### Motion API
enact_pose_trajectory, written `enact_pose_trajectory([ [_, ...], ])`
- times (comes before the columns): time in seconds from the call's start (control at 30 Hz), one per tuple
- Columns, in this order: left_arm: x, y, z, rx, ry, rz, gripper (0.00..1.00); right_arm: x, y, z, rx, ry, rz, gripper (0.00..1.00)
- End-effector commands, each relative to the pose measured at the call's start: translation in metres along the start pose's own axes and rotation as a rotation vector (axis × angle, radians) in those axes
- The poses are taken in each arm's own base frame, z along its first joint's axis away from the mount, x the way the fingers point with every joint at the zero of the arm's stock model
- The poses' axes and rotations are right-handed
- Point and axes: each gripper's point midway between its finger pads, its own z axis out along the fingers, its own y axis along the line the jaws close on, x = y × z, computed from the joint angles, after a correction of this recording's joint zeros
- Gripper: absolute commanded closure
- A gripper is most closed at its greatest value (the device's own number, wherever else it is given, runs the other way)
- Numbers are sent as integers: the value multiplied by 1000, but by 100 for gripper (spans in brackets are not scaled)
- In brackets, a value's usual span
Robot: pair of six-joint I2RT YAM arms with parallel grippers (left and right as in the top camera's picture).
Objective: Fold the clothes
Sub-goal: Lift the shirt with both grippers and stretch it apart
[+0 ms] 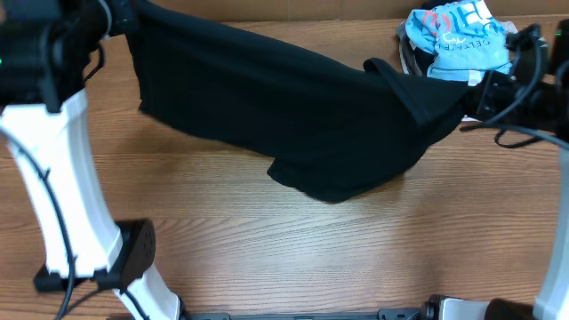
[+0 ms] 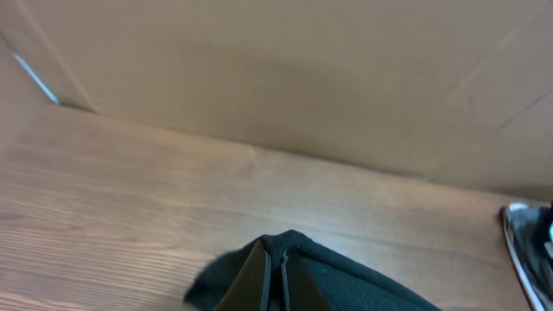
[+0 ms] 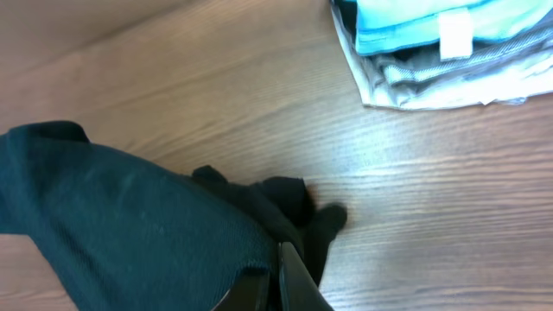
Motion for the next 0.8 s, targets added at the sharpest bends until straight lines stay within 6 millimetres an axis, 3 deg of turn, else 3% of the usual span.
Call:
enact_pose_trajectory([
  [0.0, -26, 24, -71, -95, -170, 13, 96, -7, 20, -70, -5, -185, -61, 96],
  [0.2, -32, 48, -161, -204, -333, -6, 96, 14, 38, -143, 6, -334, -105, 96],
  [0.33, -22, 64, -218, -260, -414, -30, 96, 38, 42, -187, 43, -432, -123, 96],
  [0.43, -9, 77, -249, -309, -445, -46, 96, 55, 48, -216, 46, -514, -140, 96],
  [0.53, 2, 90, -261, -379, -434, -54, 96, 62, 49, -229, 52, -557, -148, 96],
  [0.63, 15, 108, -255, -494, -372, -81, 96, 56, 49, -220, 45, -529, -147, 96],
  [0.73, 21, 112, -230, -534, -288, -75, 96, 41, 56, -198, -8, -468, -186, 96],
  [0.77, 22, 112, -207, -549, -224, -53, 96, 28, 60, -177, -59, -410, -205, 96],
])
